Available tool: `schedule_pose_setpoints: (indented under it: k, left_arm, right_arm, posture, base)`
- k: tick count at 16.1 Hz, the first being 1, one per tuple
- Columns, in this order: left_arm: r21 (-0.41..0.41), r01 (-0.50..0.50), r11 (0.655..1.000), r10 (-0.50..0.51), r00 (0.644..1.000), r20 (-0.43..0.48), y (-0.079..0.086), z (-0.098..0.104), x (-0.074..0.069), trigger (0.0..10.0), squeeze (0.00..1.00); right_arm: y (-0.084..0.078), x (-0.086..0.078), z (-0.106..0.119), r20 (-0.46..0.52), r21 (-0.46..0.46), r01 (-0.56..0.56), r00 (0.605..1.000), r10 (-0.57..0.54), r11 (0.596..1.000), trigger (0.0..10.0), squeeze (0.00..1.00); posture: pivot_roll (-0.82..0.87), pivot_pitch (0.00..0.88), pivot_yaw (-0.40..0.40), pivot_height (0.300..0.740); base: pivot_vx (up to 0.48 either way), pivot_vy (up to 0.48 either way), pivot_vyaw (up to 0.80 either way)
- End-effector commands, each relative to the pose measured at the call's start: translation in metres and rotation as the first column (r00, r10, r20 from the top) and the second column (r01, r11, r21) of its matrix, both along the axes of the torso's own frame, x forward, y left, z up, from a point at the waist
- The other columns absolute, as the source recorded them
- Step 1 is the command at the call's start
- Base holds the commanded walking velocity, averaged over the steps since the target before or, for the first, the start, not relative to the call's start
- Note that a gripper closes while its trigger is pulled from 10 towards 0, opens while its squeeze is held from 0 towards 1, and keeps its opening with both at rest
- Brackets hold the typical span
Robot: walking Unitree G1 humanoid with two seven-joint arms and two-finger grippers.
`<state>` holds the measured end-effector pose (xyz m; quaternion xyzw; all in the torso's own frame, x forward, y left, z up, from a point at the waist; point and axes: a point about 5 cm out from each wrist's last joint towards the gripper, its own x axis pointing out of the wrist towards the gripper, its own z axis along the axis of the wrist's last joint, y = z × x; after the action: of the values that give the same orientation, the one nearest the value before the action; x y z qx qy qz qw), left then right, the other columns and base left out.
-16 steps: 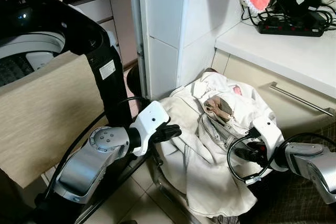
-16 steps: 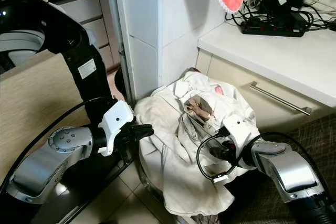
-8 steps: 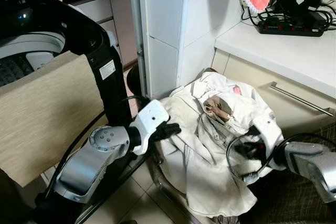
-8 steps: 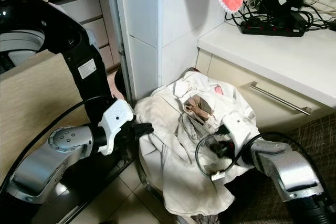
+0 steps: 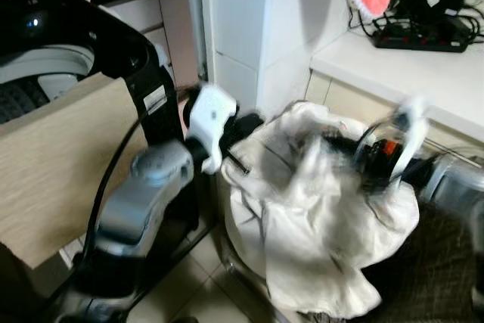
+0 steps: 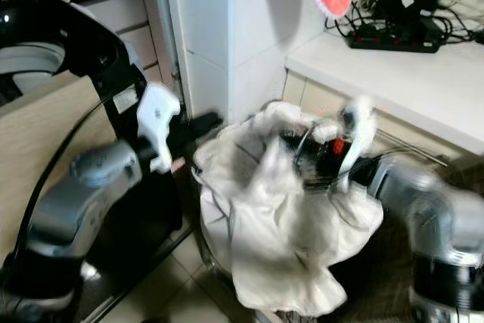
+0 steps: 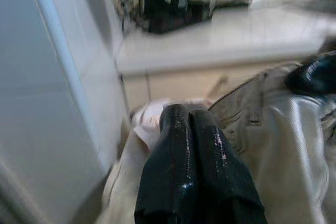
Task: Clothes washing
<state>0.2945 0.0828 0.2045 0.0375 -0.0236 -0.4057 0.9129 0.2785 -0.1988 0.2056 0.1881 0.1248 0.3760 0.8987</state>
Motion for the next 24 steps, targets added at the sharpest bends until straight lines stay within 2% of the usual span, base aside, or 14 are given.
schedule_pose_setpoints:
  k: [1, 5, 7, 9, 10, 11, 12, 13, 14, 15, 17, 20, 23, 24]
  left_arm:
    - [-0.056, 0.048, 0.997, -0.048, 0.999, -0.002, -0.01, 0.007, 0.002, 10.0, 1.0]
    - [-0.09, 0.166, 0.982, -0.166, 0.986, 0.017, -0.037, 0.014, 0.007, 10.0, 1.0]
    - [-0.089, 0.205, 0.975, -0.205, 0.979, 0.018, -0.041, 0.016, 0.009, 10.0, 1.0]
    - [-0.034, 0.206, 0.978, -0.205, 0.978, 0.028, -0.041, 0.011, 0.013, 10.0, 1.0]
    - [-0.065, 0.231, 0.971, -0.231, 0.973, 0.017, -0.041, 0.01, 0.012, 10.0, 0.54]
    - [-0.091, 0.249, 0.964, -0.249, 0.969, 0.01, -0.041, 0.01, 0.011, 10.0, 0.54]
    - [-0.154, 0.323, 0.934, -0.329, 0.944, -0.017, -0.043, 0.01, 0.003, 10.0, 0.0]
    - [-0.163, 0.339, 0.927, -0.347, 0.938, -0.023, -0.044, 0.009, 0.002, 10.0, 0.0]
    - [-0.267, 0.359, 0.894, -0.389, 0.919, -0.067, -0.045, 0.008, -0.001, 10.0, 0.85]
    - [-0.375, 0.337, 0.864, -0.393, 0.916, -0.084, -0.043, 0.008, 0.002, 10.0, 1.0]
    - [-0.482, 0.312, 0.819, -0.395, 0.916, -0.077, -0.027, 0.006, 0.009, 10.0, 1.0]
    - [-0.504, 0.367, 0.782, -0.46, 0.885, -0.068, -0.011, 0.006, 0.01, 10.0, 1.0]
    - [-0.516, 0.42, 0.746, -0.527, 0.847, -0.072, -0.011, 0.009, 0.007, 10.0, 1.0]
    - [-0.503, 0.458, 0.733, -0.57, 0.817, -0.086, -0.019, 0.007, 0.005, 10.0, 1.0]
  right_arm:
    - [0.005, -0.003, 0.028, 0.108, 0.084, -0.055, 0.993, 0.046, 0.995, 0.0, 0.0]
    - [0.009, -0.012, 0.054, 0.211, 0.159, -0.167, 0.969, 0.132, 0.973, 0.0, 0.0]
    - [0.008, -0.014, 0.055, 0.2, 0.166, -0.164, 0.971, 0.13, 0.972, 0.0, 0.0]
    - [0.009, -0.017, 0.061, 0.221, 0.181, -0.175, 0.966, 0.133, 0.968, 0.0, 0.0]
    - [0.009, -0.019, 0.061, 0.223, 0.179, -0.177, 0.965, 0.136, 0.968, 0.0, 0.0]
    - [0.009, -0.019, 0.061, 0.222, 0.179, -0.178, 0.965, 0.136, 0.968, 0.0, 0.0]
    - [0.008, -0.019, 0.06, 0.22, 0.18, -0.177, 0.966, 0.135, 0.968, 0.0, 0.0]
    - [0.008, -0.019, 0.06, 0.219, 0.183, -0.176, 0.966, 0.135, 0.967, 0.0, 0.0]
    - [0.009, -0.02, 0.059, 0.214, 0.174, -0.179, 0.967, 0.14, 0.968, 0.0, 0.0]
    - [0.01, -0.02, 0.059, 0.211, 0.174, -0.18, 0.967, 0.142, 0.968, 0.0, 0.0]
    - [0.01, -0.021, 0.058, 0.209, 0.171, -0.182, 0.967, 0.145, 0.968, 0.0, 0.0]
    - [0.01, -0.023, 0.057, 0.205, 0.157, -0.191, 0.966, 0.157, 0.969, 0.0, 0.0]
    - [0.011, -0.024, 0.058, 0.209, 0.151, -0.199, 0.964, 0.166, 0.968, 0.0, 0.0]
    - [0.013, -0.025, 0.06, 0.219, 0.151, -0.21, 0.96, 0.175, 0.966, 0.0, 0.0]
  posture:
    - [-0.06, 0.0, 0.009, 0.74]
    - [-0.07, 0.0, 0.003, 0.74]
    - [-0.07, 0.0, 0.007, 0.74]
    - [-0.07, 0.0, 0.007, 0.74]
    - [-0.08, 0.0, 0.017, 0.74]
    - [-0.08, 0.0, 0.017, 0.74]
    - [-0.07, 0.0, 0.016, 0.74]
    - [-0.07, 0.0, 0.016, 0.74]
    - [-0.07, 0.0, 0.018, 0.74]
    - [-0.07, 0.0, 0.018, 0.74]
    - [-0.08, 0.0, 0.019, 0.74]
    - [-0.08, 0.0, 0.021, 0.74]
    - [-0.08, 0.0, 0.023, 0.74]
    - [-0.08, 0.0, 0.025, 0.74]
  base:
    - [0.0, 0.0, 0.0]
    - [0.0, 0.0, 0.0]
    - [0.0, 0.0, 0.0]
    - [0.0, 0.0, 0.0]
    - [0.0, 0.0, 0.0]
    - [0.0, 0.0, 0.0]
    - [0.0, 0.0, 0.0]
    - [0.0, 0.0, 0.0]
    - [0.0, 0.0, 0.0]
    - [0.0, 0.0, 0.0]
    - [0.0, 0.0, 0.0]
    - [0.0, 0.0, 0.0]
    - [0.0, 0.0, 0.0]
    - [0.0, 0.0, 0.0]
